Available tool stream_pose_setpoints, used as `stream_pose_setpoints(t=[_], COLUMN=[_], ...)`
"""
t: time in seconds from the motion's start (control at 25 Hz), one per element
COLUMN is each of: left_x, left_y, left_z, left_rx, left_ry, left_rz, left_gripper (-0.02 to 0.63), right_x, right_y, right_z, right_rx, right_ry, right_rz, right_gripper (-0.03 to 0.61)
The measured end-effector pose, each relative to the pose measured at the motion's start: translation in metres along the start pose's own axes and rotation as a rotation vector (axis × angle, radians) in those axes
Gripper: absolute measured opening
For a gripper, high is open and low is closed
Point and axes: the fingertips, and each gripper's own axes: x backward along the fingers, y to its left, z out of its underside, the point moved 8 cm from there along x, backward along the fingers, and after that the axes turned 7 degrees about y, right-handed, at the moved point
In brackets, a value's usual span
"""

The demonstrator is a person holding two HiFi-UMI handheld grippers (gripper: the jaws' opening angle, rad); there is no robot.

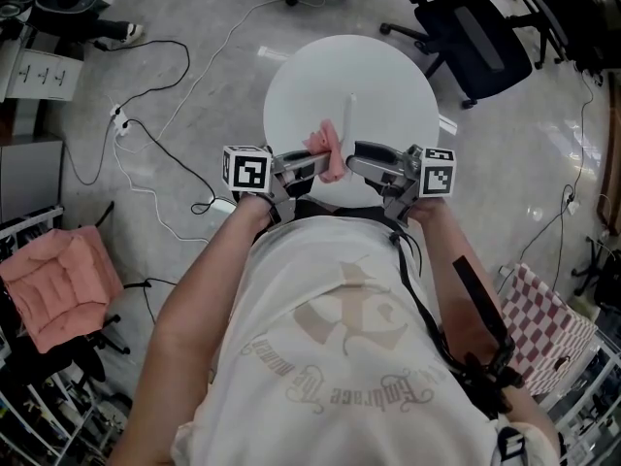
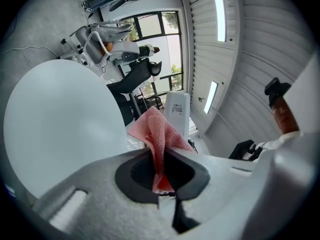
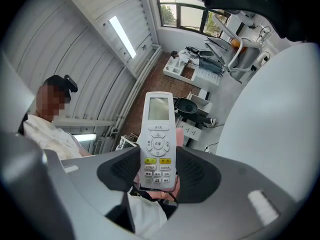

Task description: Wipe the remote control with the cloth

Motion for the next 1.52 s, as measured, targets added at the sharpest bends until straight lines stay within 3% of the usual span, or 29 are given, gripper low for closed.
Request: stream_pose_setpoints(t=[0.24,0.48,0.68,0.92,1.08,1.2,1.52], left_x=[0.002,0.009,0.017,0.03,0.042,0.051,0.05], left_y=[0.003,0.0,-0.001,0.011,0.025,0.032,0.05], left_z=[0.007,-0.016,-0.038,-0.048,-0.038,-0.034,0.006], left_rx=[0.018,-0.008,0.068,0.078,0.103,0.033,0.072], left_ry=[0.007,-0.105,-0.223,-0.332,-0.348,-0.322,-0.253], left_rz=[0.003,0.018,0.064,-0.006,-0.118,-0.208,-0.329], left_gripper=[0.017,0.017,0.017,0.017,0.018,0.018,0.018], right_x=[-0.002,-0.007,-0.012,-0.008,-0.003,0.005,0.014], right_y=[0.0,-0.001,-0.007,-0.019,-0.037,-0.054,-0.103], right_z=[0.002,0.02,0.028,0.04,0.045,0.046,0.033], right_rx=[-0.003,-0.005,-0.024,-0.042,-0.079,-0.112,-0.164], right_ry=[0.025,0.121,0.183,0.256,0.27,0.298,0.396], right_rz=[-0.013,-0.019,-0.019,0.023,0.098,0.199,0.493], right_gripper=[0.232,0.232,0.232,0.232,0.232,0.232,0.232])
